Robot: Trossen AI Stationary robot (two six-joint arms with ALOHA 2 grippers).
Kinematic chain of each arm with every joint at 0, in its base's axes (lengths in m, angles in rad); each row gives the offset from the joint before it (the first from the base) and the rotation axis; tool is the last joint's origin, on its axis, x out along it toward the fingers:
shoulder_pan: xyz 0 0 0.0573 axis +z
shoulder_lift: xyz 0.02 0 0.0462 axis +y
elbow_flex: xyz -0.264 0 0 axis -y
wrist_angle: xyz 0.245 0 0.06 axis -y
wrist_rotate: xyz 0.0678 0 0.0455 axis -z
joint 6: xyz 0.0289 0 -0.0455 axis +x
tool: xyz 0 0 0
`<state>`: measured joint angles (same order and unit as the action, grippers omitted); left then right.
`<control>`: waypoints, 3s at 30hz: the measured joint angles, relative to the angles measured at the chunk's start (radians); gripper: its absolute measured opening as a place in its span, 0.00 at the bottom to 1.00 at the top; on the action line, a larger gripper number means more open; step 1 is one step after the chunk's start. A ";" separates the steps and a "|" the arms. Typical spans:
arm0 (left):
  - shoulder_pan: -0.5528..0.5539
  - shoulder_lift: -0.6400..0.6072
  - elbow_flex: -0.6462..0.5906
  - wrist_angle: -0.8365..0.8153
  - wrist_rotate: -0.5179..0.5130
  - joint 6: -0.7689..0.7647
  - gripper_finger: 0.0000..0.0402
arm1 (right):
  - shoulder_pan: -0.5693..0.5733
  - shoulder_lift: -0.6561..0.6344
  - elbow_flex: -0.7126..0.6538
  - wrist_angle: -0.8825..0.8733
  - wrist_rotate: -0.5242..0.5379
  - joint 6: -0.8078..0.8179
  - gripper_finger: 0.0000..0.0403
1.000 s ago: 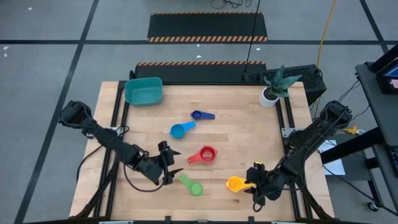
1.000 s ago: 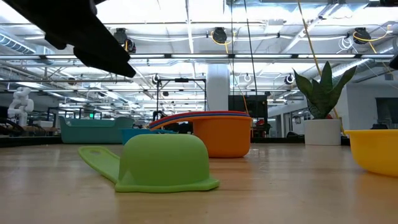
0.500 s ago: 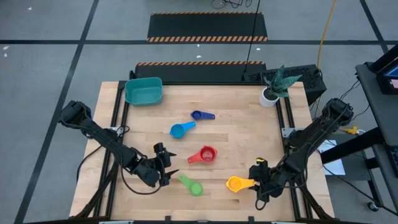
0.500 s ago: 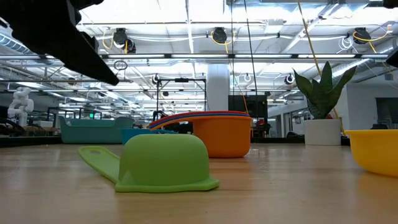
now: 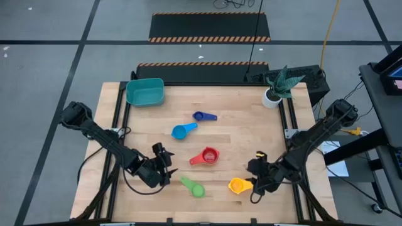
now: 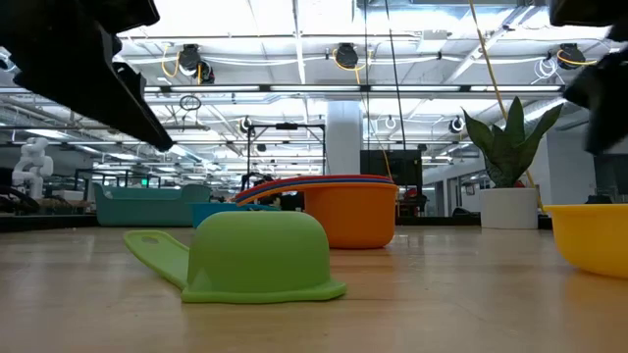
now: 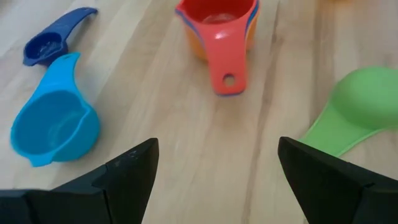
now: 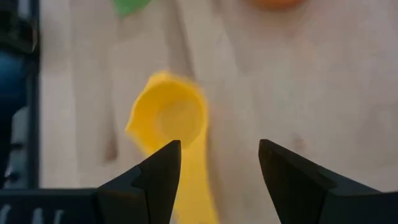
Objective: Nest measuring cups in basket
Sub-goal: Stack the light blue measuring cup on top of the red measuring cup
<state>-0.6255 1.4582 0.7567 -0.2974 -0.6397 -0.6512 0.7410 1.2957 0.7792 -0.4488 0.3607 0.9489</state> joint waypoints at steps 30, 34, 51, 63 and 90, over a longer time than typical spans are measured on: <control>0.451 0.141 0.000 -0.013 0.198 0.672 0.51 | -0.035 0.000 0.000 0.138 0.114 -0.104 0.52; 0.451 0.174 0.000 0.000 0.190 0.683 0.39 | -0.032 0.000 0.000 0.139 0.113 -0.091 0.52; 0.271 0.092 0.097 -0.121 0.119 0.536 0.06 | -0.033 0.001 0.000 0.303 0.332 -0.257 0.52; 0.094 -0.035 0.261 0.041 0.063 0.807 0.06 | -0.039 0.035 -0.001 0.528 0.503 -0.447 0.52; 0.041 0.132 0.260 0.806 0.928 1.274 0.02 | -0.166 0.422 0.100 1.595 -0.081 -0.957 0.52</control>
<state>-0.5842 1.5899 1.0172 0.5085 0.2888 0.6231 0.5751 1.7177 0.8789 1.1466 0.2797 -0.0085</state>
